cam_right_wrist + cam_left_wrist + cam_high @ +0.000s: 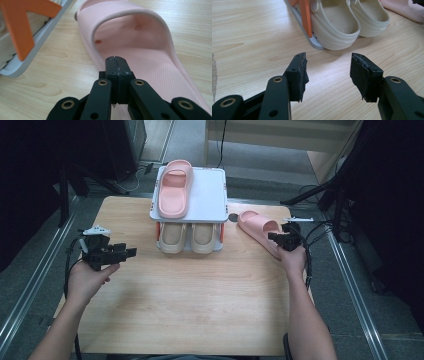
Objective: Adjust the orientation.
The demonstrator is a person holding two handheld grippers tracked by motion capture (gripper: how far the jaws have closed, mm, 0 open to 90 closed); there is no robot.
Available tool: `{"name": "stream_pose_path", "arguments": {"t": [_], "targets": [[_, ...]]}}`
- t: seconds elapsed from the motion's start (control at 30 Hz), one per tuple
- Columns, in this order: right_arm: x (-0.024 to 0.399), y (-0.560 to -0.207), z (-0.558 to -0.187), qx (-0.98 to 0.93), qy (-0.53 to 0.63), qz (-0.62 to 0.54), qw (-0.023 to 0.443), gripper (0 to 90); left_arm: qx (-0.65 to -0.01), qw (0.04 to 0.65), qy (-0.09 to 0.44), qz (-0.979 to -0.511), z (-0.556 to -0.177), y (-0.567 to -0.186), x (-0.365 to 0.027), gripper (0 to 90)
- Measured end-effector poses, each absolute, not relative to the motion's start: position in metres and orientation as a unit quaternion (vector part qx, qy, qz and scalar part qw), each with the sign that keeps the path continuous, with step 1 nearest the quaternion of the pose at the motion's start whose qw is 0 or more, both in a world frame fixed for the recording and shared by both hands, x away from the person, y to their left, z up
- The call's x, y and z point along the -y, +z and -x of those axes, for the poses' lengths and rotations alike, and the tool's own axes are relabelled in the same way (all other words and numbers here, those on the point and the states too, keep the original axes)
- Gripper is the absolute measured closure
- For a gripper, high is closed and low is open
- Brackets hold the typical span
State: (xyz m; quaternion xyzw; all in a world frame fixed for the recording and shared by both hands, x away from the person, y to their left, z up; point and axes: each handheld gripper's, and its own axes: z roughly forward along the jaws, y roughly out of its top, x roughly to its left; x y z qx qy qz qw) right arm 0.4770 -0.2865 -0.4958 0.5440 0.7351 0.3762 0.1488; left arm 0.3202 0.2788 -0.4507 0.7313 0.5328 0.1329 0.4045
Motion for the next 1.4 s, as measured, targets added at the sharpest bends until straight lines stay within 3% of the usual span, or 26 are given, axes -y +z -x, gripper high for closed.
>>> {"name": "stream_pose_path", "arguments": {"t": [1.2, 1.4], "targets": [[0.241, -0.501, -0.490, -0.753, 0.391, -0.519, 0.102, 90.0, -0.534, 0.389, 0.128, -0.740, -0.319, -0.461, -0.281, 46.4], [0.240, -0.500, -0.489, -0.758, 0.383, -0.515, 0.116, 90.0, -0.536, 0.387, 0.128, -0.739, -0.319, -0.462, -0.280, 46.4]]}}
